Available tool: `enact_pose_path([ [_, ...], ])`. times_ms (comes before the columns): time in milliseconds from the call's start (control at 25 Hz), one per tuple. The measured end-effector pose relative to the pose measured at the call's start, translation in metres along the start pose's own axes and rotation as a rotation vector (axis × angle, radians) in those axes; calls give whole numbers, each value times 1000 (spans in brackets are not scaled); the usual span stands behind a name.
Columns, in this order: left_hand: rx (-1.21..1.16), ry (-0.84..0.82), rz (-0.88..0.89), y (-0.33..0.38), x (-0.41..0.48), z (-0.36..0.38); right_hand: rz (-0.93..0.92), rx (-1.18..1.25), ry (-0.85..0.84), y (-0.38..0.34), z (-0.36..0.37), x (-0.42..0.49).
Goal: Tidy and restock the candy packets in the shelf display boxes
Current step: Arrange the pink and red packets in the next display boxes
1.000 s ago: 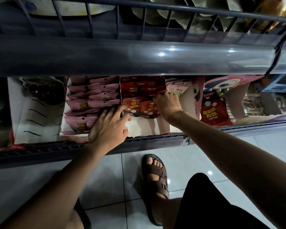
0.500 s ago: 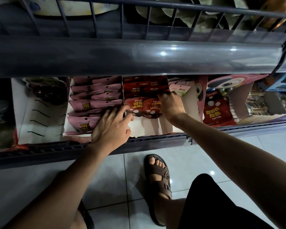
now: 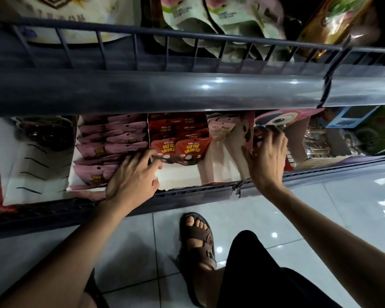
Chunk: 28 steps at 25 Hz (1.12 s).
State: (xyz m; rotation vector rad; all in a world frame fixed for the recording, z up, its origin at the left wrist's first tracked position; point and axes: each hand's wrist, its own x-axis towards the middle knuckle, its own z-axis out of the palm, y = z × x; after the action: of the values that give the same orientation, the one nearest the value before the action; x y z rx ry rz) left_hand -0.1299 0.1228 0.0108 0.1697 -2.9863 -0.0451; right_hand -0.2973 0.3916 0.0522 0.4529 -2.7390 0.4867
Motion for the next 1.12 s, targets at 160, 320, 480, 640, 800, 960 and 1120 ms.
enact_pose_path([
  [160, -8, -8, -1, 1, 1, 0, 496, 150, -44, 49, -4, -5],
  [320, -7, 9, -2, 1, 1, 0, 741, 418, -1, 49, -2, -6],
  [480, -12, 29, 9, 1, 1, 0, 910, 610, -33, 40, -2, -6],
  [640, -11, 34, 5, 1, 1, 1, 931, 636, 48, 28, -11, -5],
  [800, -15, 23, 3, 1, 2, 0, 652, 588, 217, 23, -24, -20],
  [960, -1, 25, 1, 2, 1, -1, 186, 529, 142, 2, -40, -40],
  [1120, 5, 48, 0, 3, 0, 0, -376, 281, -164, -46, -23, -22],
])
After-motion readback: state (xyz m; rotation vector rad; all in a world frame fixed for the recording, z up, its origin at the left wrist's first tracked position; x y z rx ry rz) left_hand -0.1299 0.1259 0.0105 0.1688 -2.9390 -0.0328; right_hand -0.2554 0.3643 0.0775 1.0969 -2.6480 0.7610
